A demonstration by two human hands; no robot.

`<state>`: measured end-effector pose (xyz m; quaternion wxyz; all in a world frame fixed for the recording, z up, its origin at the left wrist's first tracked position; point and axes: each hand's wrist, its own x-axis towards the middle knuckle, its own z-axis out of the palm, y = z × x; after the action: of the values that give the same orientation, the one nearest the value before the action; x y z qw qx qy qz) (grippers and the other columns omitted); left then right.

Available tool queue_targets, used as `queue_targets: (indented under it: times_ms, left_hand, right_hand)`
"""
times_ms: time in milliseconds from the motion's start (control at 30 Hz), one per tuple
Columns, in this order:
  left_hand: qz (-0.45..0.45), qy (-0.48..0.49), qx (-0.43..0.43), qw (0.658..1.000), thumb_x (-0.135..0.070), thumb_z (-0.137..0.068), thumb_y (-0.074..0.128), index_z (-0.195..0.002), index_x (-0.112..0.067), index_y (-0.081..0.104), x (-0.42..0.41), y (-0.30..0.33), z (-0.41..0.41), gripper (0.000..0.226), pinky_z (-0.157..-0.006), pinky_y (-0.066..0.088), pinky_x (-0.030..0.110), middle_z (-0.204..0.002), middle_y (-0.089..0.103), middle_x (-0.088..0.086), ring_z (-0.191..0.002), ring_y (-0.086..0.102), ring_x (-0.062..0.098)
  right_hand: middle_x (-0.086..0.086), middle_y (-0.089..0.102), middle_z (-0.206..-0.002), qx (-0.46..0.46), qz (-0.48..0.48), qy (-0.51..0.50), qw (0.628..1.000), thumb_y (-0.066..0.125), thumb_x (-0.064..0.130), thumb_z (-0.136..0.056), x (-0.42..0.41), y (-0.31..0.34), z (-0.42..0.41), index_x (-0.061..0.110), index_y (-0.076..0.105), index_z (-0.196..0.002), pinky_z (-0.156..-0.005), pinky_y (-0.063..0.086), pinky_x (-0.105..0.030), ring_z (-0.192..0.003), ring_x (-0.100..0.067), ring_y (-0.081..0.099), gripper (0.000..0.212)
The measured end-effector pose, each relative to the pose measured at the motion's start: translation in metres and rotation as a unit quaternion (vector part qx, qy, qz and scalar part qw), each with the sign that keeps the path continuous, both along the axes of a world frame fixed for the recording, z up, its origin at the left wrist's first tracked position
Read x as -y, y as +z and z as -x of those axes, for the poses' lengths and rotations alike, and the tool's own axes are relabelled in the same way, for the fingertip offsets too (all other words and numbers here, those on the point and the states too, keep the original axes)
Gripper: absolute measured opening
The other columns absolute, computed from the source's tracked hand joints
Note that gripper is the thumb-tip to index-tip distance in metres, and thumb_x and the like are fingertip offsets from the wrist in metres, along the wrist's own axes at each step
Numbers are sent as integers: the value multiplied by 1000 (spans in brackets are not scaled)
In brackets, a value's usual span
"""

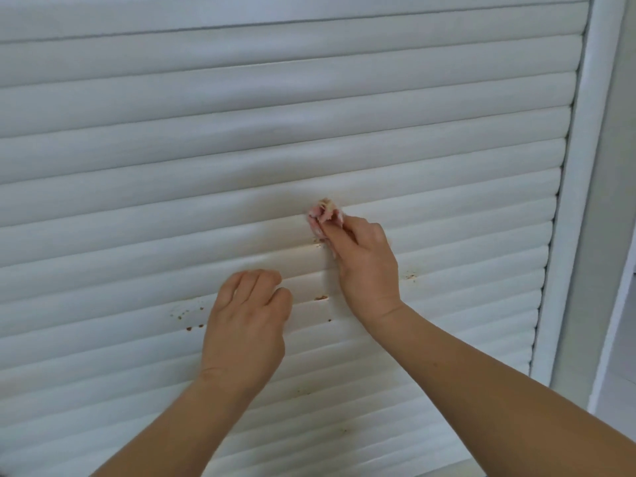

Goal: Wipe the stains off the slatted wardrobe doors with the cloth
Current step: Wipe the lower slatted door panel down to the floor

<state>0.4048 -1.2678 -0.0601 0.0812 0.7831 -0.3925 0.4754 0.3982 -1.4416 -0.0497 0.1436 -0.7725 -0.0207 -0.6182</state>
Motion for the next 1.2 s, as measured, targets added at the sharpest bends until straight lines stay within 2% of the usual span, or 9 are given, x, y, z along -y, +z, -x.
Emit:
queue_targets:
  times_ms: [67, 133, 233, 400, 567, 700, 833, 967, 1200]
  left_hand:
    - [10, 15, -13, 1000, 0, -60, 31, -62, -11, 57, -9, -4, -1, 28, -90, 31, 34, -90, 64, 11, -89, 45, 25]
    - [16, 27, -22, 999, -1, -62, 29, -62, -12, 57, -17, -8, -1, 30, -90, 30, 34, -90, 64, 10, -90, 44, 24]
    - [19, 40, -32, 998, -3, -64, 29, -61, -13, 56, -27, -14, 1, 30, -89, 30, 34, -89, 64, 10, -90, 43, 23]
    - [21, 43, -40, 998, -3, -64, 28, -60, -13, 56, -34, -23, 2, 30, -86, 30, 33, -87, 63, 9, -87, 43, 22]
    - [19, 27, -37, 999, -4, -61, 27, -61, -13, 56, -34, -24, 0, 30, -87, 30, 32, -89, 63, 9, -86, 45, 24]
    - [28, 0, -30, 999, -2, -62, 29, -61, -13, 55, -30, -20, -4, 28, -87, 29, 31, -88, 62, 8, -87, 43, 23]
    - [44, -36, -33, 998, -4, -61, 29, -62, -14, 53, -28, -19, -10, 26, -86, 31, 32, -88, 62, 8, -88, 46, 24]
    - [60, -77, -38, 995, -5, -58, 28, -62, -13, 54, -30, -20, -19, 28, -82, 30, 32, -89, 63, 7, -91, 43, 23]
    - [112, -152, -14, 982, -5, -59, 28, -62, -14, 55, -42, -24, -34, 29, -80, 28, 29, -91, 65, 7, -92, 43, 20]
  right_hand:
    - [-5, 65, -102, 2, 32, 1, 999, 64, -6, -74, -17, -2, -7, 19, 67, -118, -73, 45, -31, -83, -25, 52, 50]
    - [-2, 66, -101, 12, 68, 1, 998, 61, -4, -73, -31, -3, -14, 21, 69, -115, -66, 41, -26, -82, -18, 42, 50]
    - [-4, 67, -95, 29, 149, 4, 988, 53, 1, -74, -40, -7, -23, 18, 72, -106, -58, 47, -31, -83, -20, 42, 42]
    - [-6, 67, -97, 30, 274, -33, 961, 49, 4, -76, -23, -9, -25, 15, 66, -110, -64, 46, -39, -87, -26, 46, 40]
    - [-7, 66, -95, 20, 222, -82, 971, 46, 6, -78, 22, -9, -1, 22, 52, -110, -65, 50, -41, -81, -29, 52, 35]
    - [-16, 66, -99, -9, 86, -122, 989, 38, 6, -76, 48, -16, 17, 7, 68, -99, -64, 52, -46, -89, -31, 42, 37]
    - [-16, 65, -101, 8, -18, -139, 990, 38, 6, -79, 22, -21, 9, 5, 71, -98, -66, 49, -42, -90, -39, 53, 38]
    - [-12, 67, -94, 32, 52, -120, 991, 41, 4, -73, -30, -23, -10, 8, 72, -98, -71, 48, -37, -88, -28, 38, 40]
    - [-13, 68, -96, -16, 140, -128, 982, 42, 7, -77, -40, -20, -3, 8, 73, -100, -69, 51, -32, -90, -27, 45, 39]
